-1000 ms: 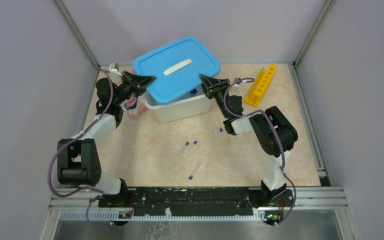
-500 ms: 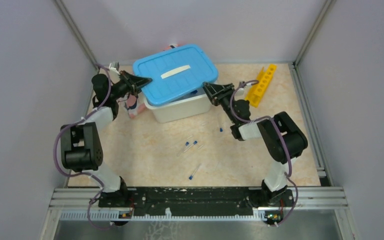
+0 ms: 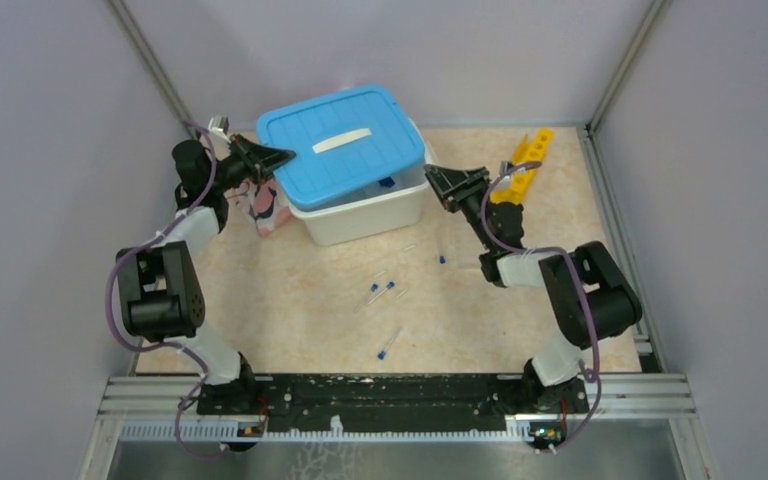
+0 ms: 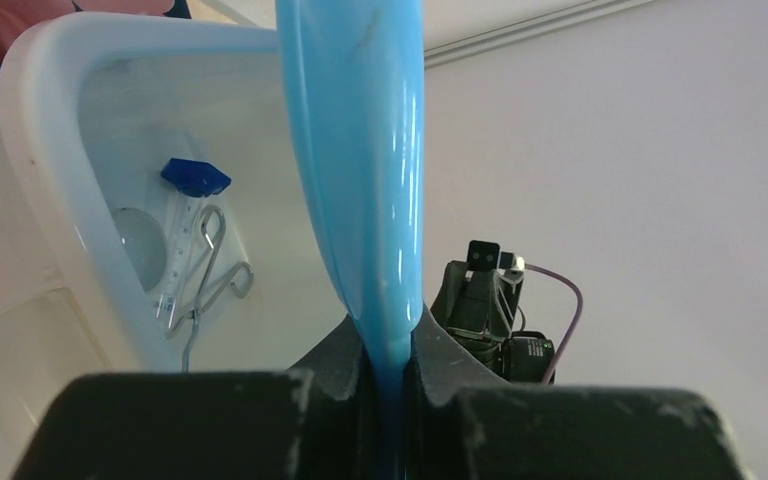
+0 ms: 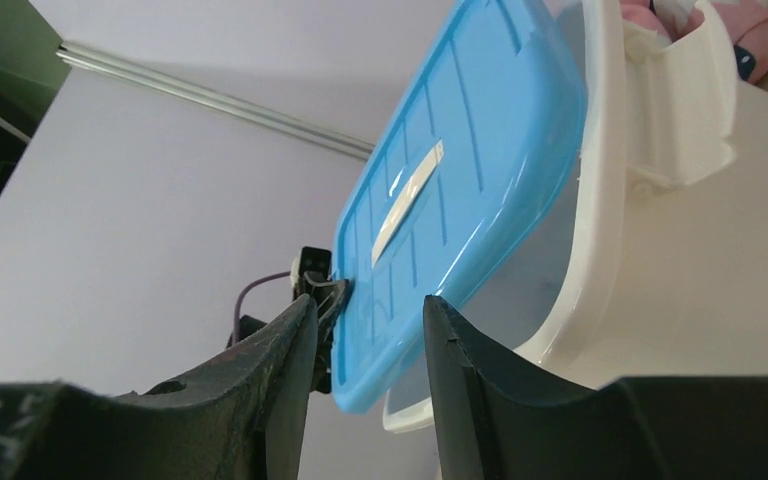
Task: Organize the chemistry lab equipment
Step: Close the lid of the storage box.
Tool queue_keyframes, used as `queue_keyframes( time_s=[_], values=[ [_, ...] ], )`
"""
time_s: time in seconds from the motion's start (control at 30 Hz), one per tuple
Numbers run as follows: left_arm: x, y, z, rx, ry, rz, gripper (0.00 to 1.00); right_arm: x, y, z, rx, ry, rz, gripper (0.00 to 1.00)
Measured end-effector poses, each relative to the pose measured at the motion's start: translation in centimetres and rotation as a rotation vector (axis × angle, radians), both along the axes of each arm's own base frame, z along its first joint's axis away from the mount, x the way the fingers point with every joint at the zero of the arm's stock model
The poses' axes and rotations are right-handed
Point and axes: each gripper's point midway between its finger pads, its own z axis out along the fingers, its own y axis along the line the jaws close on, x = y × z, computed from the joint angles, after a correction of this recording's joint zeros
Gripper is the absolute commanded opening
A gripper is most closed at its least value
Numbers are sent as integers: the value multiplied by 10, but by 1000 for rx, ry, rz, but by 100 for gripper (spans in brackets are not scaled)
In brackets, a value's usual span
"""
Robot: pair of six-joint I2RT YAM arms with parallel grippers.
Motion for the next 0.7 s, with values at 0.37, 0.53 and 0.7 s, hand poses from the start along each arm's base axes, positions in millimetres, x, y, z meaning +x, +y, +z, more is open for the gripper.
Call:
queue_keyframes(
  time_s=[0.37,0.53,0.7],
  values=[
    [-2,-2,9,8,-10,-38,0,6,-17,9,-242,-19,-91,45],
    [-3,-4,13,17,-21,-73,0,28,-20,13,-401,13,-127,46],
    [-4,-5,9,14,-6,-95,0,47,-18,21,-518,29,-134,47]
  ],
)
